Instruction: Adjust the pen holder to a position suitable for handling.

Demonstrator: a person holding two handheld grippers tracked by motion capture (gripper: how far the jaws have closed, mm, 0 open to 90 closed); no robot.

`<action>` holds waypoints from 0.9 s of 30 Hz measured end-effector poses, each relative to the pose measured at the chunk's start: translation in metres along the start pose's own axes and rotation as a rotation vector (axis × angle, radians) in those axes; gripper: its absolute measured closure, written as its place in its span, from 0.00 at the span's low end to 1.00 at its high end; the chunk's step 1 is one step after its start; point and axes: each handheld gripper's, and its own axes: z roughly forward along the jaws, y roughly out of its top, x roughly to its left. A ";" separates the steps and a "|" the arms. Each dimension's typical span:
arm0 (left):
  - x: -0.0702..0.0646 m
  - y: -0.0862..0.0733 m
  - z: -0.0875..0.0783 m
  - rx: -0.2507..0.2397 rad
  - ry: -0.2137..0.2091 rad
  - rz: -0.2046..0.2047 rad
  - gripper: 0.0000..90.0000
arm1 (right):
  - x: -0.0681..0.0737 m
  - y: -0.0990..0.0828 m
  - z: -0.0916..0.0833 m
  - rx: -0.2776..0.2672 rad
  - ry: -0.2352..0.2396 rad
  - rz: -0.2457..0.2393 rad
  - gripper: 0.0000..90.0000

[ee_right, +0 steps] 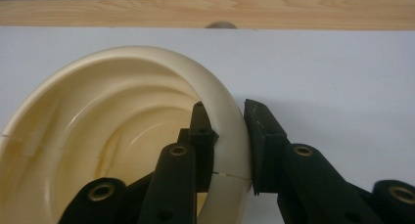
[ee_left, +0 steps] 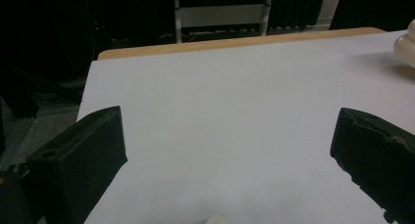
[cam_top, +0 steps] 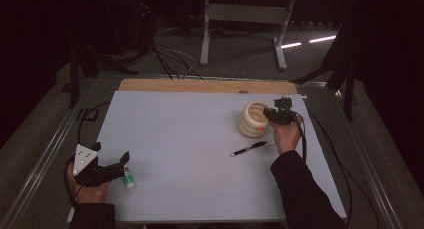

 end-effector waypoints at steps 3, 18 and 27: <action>0.000 0.000 0.001 0.003 -0.003 0.000 0.00 | 0.012 -0.001 -0.003 -0.006 0.029 -0.026 0.84; -0.001 -0.001 0.001 0.003 -0.006 0.002 0.00 | 0.071 -0.002 -0.010 -0.005 0.138 -0.155 0.84; 0.000 -0.001 0.000 0.000 -0.006 0.004 0.00 | 0.105 -0.009 -0.002 0.025 0.186 -0.206 0.84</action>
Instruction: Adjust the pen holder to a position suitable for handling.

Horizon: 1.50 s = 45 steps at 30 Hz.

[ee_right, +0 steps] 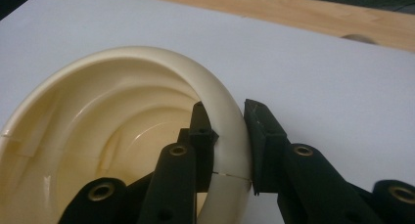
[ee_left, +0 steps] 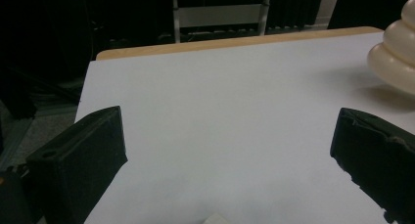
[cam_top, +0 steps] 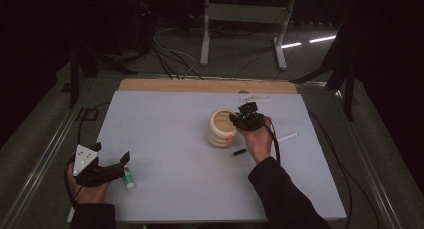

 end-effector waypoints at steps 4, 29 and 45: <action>0.000 0.000 0.000 -0.001 -0.001 0.000 0.00 | 0.014 -0.001 0.007 0.021 0.016 -0.019 0.84; 0.001 -0.001 0.000 -0.001 -0.001 -0.001 0.00 | 0.037 -0.009 0.024 0.097 0.012 -0.073 0.84; 0.001 -0.001 0.000 -0.001 -0.001 -0.007 0.00 | 0.036 -0.011 0.029 0.061 0.121 -0.073 0.47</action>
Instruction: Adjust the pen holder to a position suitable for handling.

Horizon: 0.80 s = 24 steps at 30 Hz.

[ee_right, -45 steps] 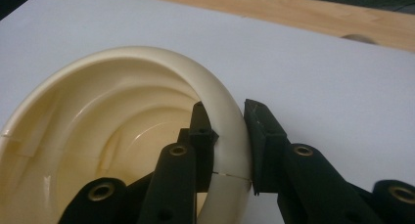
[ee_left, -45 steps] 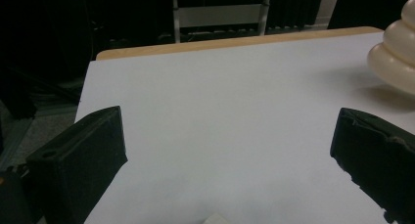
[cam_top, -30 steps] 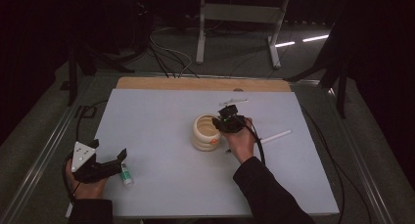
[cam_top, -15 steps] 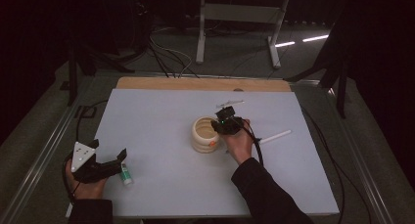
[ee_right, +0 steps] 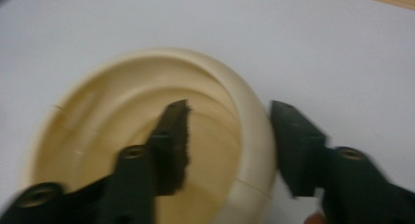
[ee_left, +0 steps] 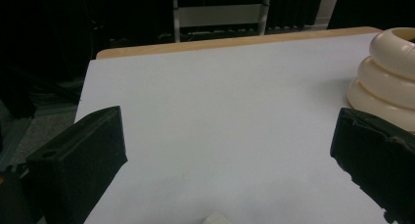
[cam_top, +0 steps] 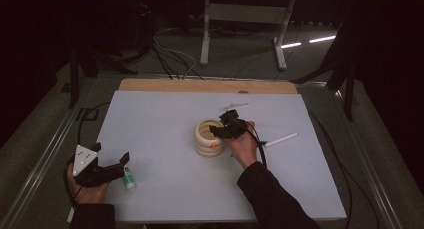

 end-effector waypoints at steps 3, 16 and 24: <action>0.000 0.000 0.000 0.001 0.001 0.000 0.00 | 0.000 0.001 -0.004 -0.051 -0.009 -0.014 0.28; 0.001 0.000 -0.001 -0.002 0.002 -0.004 0.00 | -0.017 -0.012 -0.053 -0.212 -0.031 -0.109 0.00; 0.001 0.000 -0.003 -0.007 0.007 -0.008 0.00 | -0.030 -0.028 -0.078 -0.254 -0.087 -0.150 0.00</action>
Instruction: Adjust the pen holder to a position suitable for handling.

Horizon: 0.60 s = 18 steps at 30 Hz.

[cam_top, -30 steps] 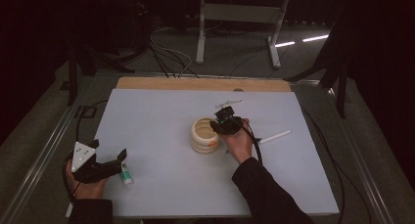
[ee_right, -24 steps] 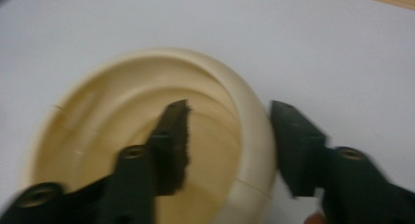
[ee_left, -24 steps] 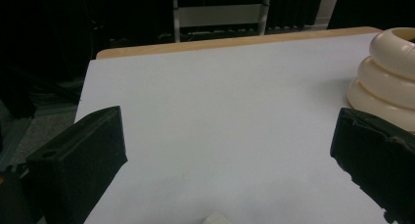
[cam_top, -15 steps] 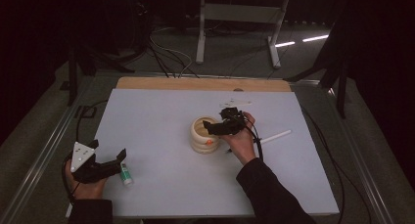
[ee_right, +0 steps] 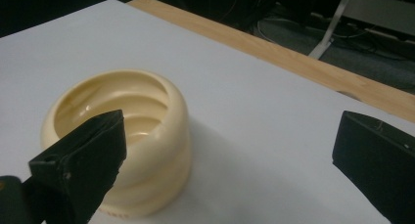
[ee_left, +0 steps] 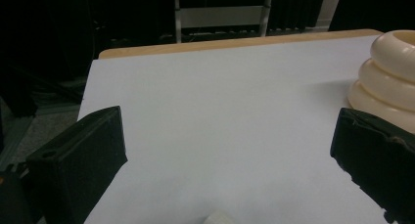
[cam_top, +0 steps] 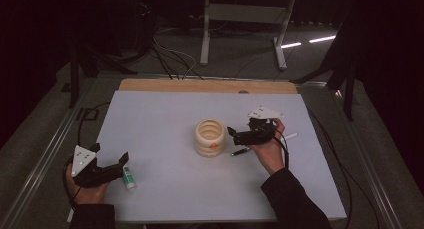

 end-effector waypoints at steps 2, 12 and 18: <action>0.001 0.000 0.000 -0.001 0.001 0.000 0.00 | -0.006 -0.005 -0.010 -0.010 -0.018 0.007 0.00; 0.001 0.000 0.000 0.002 0.002 -0.003 0.00 | -0.022 -0.038 -0.050 -0.062 -0.066 0.018 0.00; 0.002 0.000 -0.001 -0.001 0.005 -0.010 0.00 | -0.029 -0.059 -0.069 -0.073 -0.104 0.016 0.00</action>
